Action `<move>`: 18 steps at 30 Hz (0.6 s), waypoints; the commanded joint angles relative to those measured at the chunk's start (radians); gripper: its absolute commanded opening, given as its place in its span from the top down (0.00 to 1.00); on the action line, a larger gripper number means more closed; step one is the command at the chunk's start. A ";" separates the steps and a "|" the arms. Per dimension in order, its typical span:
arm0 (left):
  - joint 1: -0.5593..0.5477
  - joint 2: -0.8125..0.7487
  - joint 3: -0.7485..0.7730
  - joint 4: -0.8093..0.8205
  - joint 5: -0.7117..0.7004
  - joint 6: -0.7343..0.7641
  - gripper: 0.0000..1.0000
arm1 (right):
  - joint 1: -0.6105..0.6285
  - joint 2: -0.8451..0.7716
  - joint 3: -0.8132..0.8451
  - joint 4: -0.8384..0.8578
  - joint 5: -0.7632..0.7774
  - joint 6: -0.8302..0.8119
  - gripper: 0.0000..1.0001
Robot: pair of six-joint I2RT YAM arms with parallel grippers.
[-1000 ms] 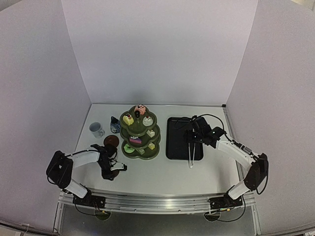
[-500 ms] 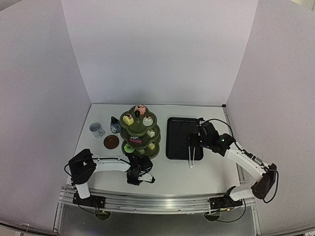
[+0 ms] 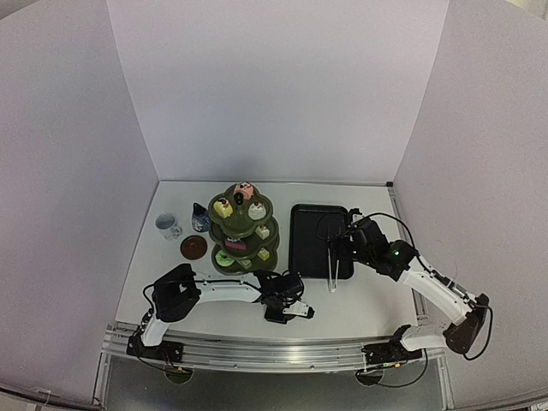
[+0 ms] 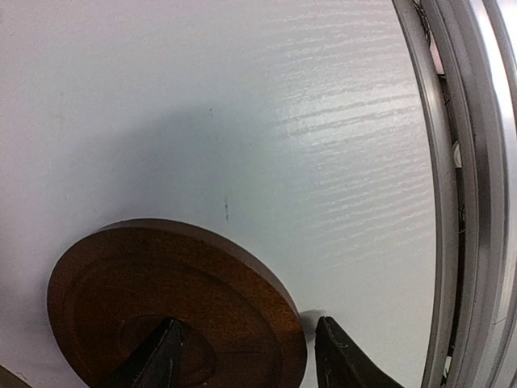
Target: Serve the afternoon tea
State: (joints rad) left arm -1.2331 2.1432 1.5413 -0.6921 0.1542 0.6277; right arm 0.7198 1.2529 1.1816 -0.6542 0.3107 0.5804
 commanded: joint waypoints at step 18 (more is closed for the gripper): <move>0.125 -0.211 0.289 -0.495 0.213 0.032 0.23 | 0.013 -0.042 -0.015 -0.014 0.020 -0.008 0.25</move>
State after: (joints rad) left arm -1.1371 2.1085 1.8061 -0.9665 0.1810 0.6479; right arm 0.7258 1.2490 1.1787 -0.6605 0.3110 0.5766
